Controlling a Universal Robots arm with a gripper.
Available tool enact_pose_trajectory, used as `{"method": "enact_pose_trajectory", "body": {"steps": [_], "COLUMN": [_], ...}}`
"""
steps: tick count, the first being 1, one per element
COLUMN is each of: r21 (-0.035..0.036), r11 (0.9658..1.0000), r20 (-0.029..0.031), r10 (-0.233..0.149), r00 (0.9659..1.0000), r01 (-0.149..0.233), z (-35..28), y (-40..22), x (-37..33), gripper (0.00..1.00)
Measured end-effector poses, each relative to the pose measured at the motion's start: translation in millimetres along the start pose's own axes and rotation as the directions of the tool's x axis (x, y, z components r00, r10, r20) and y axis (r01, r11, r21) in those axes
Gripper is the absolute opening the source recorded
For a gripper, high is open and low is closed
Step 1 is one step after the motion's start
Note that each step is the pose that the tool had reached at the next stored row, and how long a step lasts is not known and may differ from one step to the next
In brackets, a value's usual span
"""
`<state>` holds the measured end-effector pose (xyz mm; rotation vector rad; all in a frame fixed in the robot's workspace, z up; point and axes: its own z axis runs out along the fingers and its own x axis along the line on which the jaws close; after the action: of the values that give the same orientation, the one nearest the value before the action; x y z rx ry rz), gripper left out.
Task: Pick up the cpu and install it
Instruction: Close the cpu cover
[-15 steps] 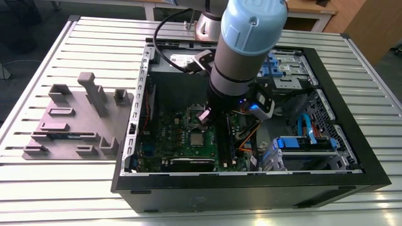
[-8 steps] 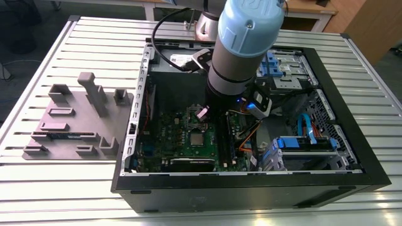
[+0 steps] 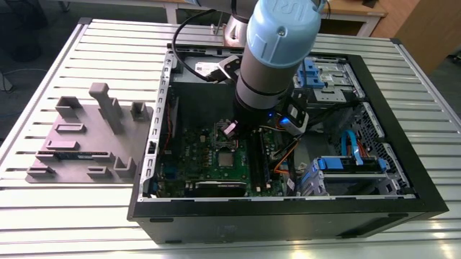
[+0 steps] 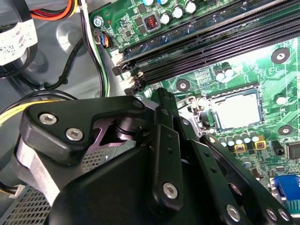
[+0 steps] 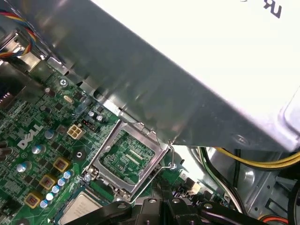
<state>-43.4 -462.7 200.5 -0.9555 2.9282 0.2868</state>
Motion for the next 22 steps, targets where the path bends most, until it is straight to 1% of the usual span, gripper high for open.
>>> {"method": "enact_pose_trajectory", "body": {"steps": [2,22], "r21": [0.0000,0.0002], "r11": [1.0000,1.0000], "r20": [-0.0001,0.0003], "r10": [0.000,0.000], "r00": [1.0000,1.0000], "r01": [0.000,0.000], "z": [1.2,1.3], "y": [-0.2,2.7], "x": [0.2,4.2], "gripper": [0.11,0.11]}}
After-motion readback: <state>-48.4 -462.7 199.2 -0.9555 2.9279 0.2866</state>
